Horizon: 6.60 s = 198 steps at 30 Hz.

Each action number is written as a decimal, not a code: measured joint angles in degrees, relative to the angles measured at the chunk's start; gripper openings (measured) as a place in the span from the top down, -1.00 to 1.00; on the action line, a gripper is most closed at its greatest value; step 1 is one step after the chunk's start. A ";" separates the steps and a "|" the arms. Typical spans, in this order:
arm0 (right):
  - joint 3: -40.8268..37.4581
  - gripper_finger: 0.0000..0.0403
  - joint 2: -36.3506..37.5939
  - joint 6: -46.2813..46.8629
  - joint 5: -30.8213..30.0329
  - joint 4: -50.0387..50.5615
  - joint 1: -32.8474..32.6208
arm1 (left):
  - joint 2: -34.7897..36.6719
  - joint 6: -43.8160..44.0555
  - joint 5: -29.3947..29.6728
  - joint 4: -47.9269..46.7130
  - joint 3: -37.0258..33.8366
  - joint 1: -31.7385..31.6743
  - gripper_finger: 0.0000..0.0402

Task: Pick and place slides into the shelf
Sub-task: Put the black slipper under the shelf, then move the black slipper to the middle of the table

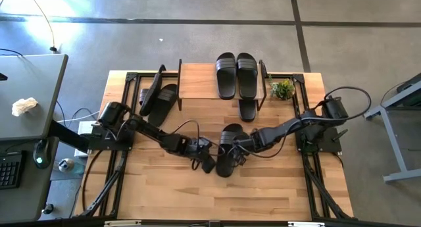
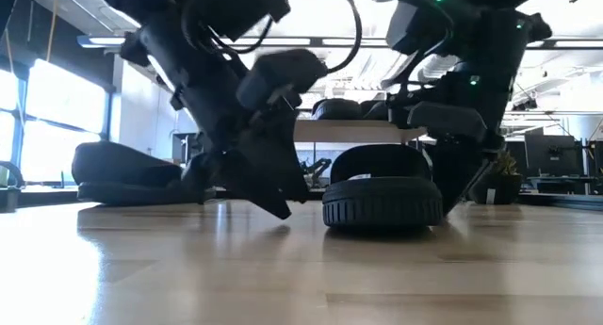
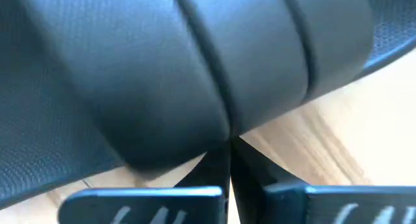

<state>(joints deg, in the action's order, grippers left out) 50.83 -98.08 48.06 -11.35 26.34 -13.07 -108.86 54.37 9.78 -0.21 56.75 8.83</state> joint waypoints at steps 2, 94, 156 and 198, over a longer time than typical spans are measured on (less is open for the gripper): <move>0.00 1.00 0.00 -0.57 -0.42 0.04 1.07 | 0.00 0.59 0.03 0.32 0.00 1.29 0.31; 17.73 1.00 -11.18 -7.39 -11.20 3.56 -11.02 | 0.04 -5.12 1.10 1.86 0.00 -7.81 0.31; 17.66 1.00 -11.15 5.44 -21.79 14.19 8.27 | 0.04 -19.67 5.74 7.74 0.00 -24.25 0.31; -17.55 1.00 24.94 22.63 -17.72 -9.07 -13.38 | 0.00 -14.65 3.90 4.46 0.02 -24.18 0.31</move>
<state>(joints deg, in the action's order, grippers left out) 33.28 -73.14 70.69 -29.07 17.27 -26.45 -108.86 39.72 13.69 4.25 56.77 -15.35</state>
